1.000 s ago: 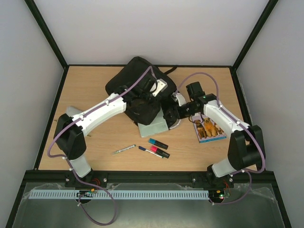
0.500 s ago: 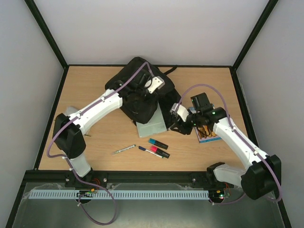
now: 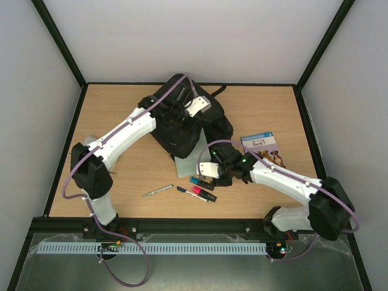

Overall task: Pack the student bag
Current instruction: Place the book in the student bag.

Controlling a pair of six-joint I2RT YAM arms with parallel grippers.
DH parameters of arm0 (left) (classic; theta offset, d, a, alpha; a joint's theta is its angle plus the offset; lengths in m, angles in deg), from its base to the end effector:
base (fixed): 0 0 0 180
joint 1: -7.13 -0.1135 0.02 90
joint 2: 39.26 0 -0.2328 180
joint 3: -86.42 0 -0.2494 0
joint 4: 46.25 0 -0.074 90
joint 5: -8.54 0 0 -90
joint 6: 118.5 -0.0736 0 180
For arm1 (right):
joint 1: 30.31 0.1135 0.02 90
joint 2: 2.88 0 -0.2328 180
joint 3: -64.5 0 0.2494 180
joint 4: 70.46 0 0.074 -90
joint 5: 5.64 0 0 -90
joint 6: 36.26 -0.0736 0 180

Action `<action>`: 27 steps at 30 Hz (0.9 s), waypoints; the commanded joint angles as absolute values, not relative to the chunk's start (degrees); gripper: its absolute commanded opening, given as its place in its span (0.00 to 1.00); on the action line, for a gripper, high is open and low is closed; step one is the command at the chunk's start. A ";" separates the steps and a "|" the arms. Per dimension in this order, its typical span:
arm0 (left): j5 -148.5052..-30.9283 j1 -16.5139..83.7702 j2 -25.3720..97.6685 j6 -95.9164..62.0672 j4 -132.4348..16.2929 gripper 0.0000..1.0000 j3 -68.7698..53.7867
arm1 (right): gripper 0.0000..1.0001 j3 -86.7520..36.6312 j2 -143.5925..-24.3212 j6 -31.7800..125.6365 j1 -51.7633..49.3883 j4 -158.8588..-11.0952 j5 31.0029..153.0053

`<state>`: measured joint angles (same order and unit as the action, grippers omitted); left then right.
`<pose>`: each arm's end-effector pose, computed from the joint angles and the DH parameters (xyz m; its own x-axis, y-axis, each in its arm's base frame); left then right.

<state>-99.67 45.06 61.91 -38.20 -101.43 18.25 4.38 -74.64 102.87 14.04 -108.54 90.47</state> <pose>0.3115 -0.2719 0.2871 -0.4171 0.5280 -0.7397 0.8420 0.5309 -0.0958 0.1994 0.2059 0.1720 0.2059 -0.8503 -0.4845 -0.8995 0.0305 -0.4358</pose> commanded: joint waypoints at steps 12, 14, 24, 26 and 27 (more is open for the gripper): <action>-106.23 45.08 61.74 -39.42 -100.50 0.02 20.77 | 0.55 5.42 -88.70 109.65 17.19 -89.39 76.90; -106.64 45.10 61.47 -39.51 -100.73 0.02 20.75 | 0.49 4.87 -90.74 109.23 17.15 -85.60 74.49; -108.94 45.10 60.68 -39.89 -101.11 0.02 18.35 | 0.31 1.31 -94.06 104.57 15.52 -66.36 65.73; -108.81 45.10 60.82 -39.89 -100.96 0.02 17.84 | 0.31 0.94 -94.34 101.95 14.72 -63.62 64.19; -108.79 45.10 60.97 -39.81 -100.96 0.02 17.69 | 0.31 1.07 -94.63 101.08 14.20 -62.59 63.59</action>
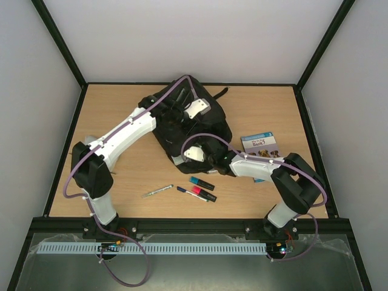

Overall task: Pack the student bag
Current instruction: Place the book in the student bag.

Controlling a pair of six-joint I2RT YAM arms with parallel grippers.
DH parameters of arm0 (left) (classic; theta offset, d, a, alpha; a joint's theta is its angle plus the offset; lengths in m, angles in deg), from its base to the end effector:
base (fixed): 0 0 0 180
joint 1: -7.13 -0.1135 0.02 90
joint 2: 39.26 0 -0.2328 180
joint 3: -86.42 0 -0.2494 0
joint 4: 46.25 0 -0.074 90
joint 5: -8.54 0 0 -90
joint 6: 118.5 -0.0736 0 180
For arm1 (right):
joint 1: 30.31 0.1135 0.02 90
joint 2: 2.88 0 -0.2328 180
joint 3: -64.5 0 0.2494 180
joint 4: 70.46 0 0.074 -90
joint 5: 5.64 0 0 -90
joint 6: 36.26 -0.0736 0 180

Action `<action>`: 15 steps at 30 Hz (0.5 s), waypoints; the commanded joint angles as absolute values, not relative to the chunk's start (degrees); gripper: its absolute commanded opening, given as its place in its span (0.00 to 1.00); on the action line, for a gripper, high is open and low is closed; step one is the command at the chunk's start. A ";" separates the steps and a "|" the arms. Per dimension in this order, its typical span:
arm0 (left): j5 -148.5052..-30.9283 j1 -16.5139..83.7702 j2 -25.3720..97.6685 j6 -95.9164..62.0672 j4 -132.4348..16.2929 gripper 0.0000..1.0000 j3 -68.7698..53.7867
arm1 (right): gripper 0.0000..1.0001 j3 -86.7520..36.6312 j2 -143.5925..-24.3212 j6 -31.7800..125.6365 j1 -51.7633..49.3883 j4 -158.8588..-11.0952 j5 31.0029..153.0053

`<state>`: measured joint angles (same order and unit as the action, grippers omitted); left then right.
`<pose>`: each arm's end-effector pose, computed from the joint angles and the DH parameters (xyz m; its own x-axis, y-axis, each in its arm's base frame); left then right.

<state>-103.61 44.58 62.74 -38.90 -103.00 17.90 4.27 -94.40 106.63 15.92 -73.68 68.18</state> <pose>0.3093 -0.2719 0.2779 -0.4352 0.5440 -0.7174 0.8590 0.4896 -0.1499 0.2628 0.2447 0.1347 0.1899 -0.9089 -0.3713 -0.6351 0.1746 -0.7524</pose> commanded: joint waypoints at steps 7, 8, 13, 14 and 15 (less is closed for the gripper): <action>-104.81 45.10 61.27 -38.52 -99.48 0.02 15.84 | 0.45 2.48 -91.85 95.20 12.05 -74.59 71.05; -103.61 45.10 61.24 -38.37 -99.24 0.02 15.53 | 0.47 3.45 -89.40 95.05 12.03 -78.36 74.13; -97.65 45.10 61.08 -37.58 -98.17 0.02 13.58 | 0.51 6.36 -73.00 95.38 11.67 -97.74 89.14; -96.97 45.10 60.74 -37.53 -97.77 0.02 12.95 | 0.51 6.46 -70.22 94.50 11.55 -100.19 90.15; -96.81 45.10 60.49 -37.47 -97.53 0.02 12.37 | 0.51 6.41 -68.14 93.57 11.12 -102.72 91.08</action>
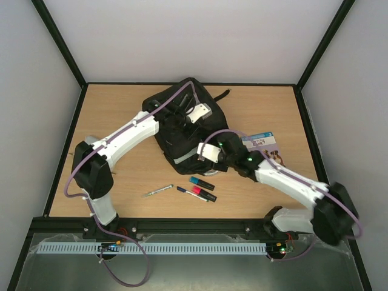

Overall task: Pack the student bag
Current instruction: Place the book in the student bag.

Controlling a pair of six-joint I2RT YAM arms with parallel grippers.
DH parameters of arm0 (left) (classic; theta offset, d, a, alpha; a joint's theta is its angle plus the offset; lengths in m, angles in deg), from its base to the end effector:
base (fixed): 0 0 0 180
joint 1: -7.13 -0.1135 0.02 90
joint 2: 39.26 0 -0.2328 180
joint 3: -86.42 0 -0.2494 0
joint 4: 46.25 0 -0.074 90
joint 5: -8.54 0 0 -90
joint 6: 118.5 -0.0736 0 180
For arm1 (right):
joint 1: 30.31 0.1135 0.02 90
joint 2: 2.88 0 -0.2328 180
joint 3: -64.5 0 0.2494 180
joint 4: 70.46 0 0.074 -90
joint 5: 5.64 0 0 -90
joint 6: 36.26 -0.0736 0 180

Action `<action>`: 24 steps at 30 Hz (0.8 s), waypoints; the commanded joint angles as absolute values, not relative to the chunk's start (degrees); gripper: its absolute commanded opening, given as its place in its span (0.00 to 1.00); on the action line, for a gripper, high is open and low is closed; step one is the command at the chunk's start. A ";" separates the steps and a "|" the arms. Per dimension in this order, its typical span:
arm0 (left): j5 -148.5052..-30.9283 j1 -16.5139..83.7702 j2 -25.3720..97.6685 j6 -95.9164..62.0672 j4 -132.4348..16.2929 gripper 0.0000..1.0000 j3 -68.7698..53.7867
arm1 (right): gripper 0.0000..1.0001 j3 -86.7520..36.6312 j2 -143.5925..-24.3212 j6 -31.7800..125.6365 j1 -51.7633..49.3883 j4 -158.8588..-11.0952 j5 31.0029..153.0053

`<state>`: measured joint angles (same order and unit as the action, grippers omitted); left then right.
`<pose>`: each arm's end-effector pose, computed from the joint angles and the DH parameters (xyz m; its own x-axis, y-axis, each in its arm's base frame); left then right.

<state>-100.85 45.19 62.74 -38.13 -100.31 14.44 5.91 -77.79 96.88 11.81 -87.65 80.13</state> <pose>0.3096 -0.2734 0.2607 -0.4507 0.5533 -0.7005 0.8436 0.5206 -0.1315 0.2422 0.2117 0.1868 0.1274 -0.8042 -0.5806 -0.7348 0.3167 -0.5998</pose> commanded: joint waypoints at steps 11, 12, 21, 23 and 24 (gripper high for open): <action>-101.31 45.18 55.33 -38.48 -93.50 0.02 4.83 | 0.65 -2.32 -67.38 88.86 3.51 -102.21 91.17; -101.68 45.19 54.85 -38.58 -93.49 0.02 4.38 | 0.68 -3.10 -68.24 88.71 3.18 -101.28 90.96; -102.30 45.36 52.04 -38.84 -94.13 0.02 1.85 | 0.73 -8.96 -74.80 89.91 3.00 -96.95 90.91; -102.52 45.36 51.97 -39.03 -94.46 0.02 2.04 | 0.75 -9.57 -76.03 91.68 3.00 -96.54 91.71; -102.64 45.36 51.95 -39.12 -94.60 0.02 2.20 | 0.75 -10.06 -76.98 92.38 2.97 -96.62 92.17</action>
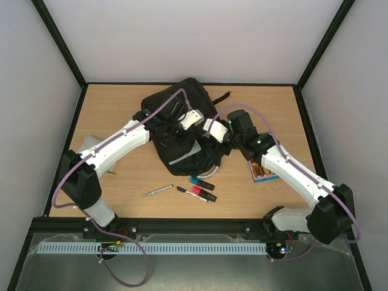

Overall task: Pack the student bag
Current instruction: Place the book in the student bag.

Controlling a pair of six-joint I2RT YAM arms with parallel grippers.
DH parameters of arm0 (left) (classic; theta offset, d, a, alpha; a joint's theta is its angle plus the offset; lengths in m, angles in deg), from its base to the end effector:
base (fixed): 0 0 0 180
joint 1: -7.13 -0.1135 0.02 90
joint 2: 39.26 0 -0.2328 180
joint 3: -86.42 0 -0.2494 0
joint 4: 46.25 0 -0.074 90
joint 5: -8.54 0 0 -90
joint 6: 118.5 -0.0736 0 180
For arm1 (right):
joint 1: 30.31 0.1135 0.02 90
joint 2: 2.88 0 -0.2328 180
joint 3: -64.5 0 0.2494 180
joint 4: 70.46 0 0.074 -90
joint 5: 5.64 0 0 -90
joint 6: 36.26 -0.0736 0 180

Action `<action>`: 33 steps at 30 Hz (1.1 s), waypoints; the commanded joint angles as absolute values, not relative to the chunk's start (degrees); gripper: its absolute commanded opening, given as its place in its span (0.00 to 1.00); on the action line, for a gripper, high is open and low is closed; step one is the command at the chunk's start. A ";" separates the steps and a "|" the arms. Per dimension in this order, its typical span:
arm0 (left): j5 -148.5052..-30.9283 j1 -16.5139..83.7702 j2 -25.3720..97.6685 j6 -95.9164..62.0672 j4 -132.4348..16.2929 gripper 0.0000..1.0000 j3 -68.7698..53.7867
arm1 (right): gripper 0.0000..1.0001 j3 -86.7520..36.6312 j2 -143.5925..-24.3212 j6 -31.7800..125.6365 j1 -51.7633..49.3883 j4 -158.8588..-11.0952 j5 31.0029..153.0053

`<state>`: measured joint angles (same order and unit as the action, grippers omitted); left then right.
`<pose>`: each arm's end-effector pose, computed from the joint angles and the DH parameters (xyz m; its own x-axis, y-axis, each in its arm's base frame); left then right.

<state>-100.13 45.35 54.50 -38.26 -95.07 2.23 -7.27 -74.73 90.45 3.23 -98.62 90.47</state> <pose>0.2863 -0.2554 0.2500 -0.4356 0.5474 -0.7146 0.8444 0.5234 -0.1138 0.2678 0.1870 0.2647 0.0590 -0.6740 -0.7364 -0.7388 0.4666 -0.4862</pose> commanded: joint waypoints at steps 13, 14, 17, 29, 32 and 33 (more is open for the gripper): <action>-98.75 45.36 48.16 -37.78 -94.28 0.40 0.95 | 0.24 -14.90 -86.15 89.06 2.95 -93.12 99.14; -97.02 45.36 47.20 -37.07 -93.79 0.49 0.46 | 0.17 -14.64 -86.00 88.56 2.99 -92.88 99.49; -91.82 45.38 43.17 -34.81 -92.70 0.63 -0.27 | 0.04 -13.89 -85.23 86.71 3.00 -92.07 99.93; -76.51 68.44 24.89 -26.58 -93.09 0.53 -17.84 | 0.01 -13.27 -83.20 76.27 3.00 -88.66 96.98; -75.70 72.75 26.99 -26.29 -93.72 0.41 -21.21 | 0.01 -13.45 -82.68 74.68 3.00 -88.60 97.10; -74.58 74.02 28.88 -26.37 -94.07 0.38 -21.51 | 0.01 -13.68 -82.54 74.20 3.00 -88.79 97.26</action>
<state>-79.48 70.00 24.84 -28.14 -92.71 -18.49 -13.37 -84.70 78.74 2.68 -91.78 97.01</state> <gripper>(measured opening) 0.438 0.041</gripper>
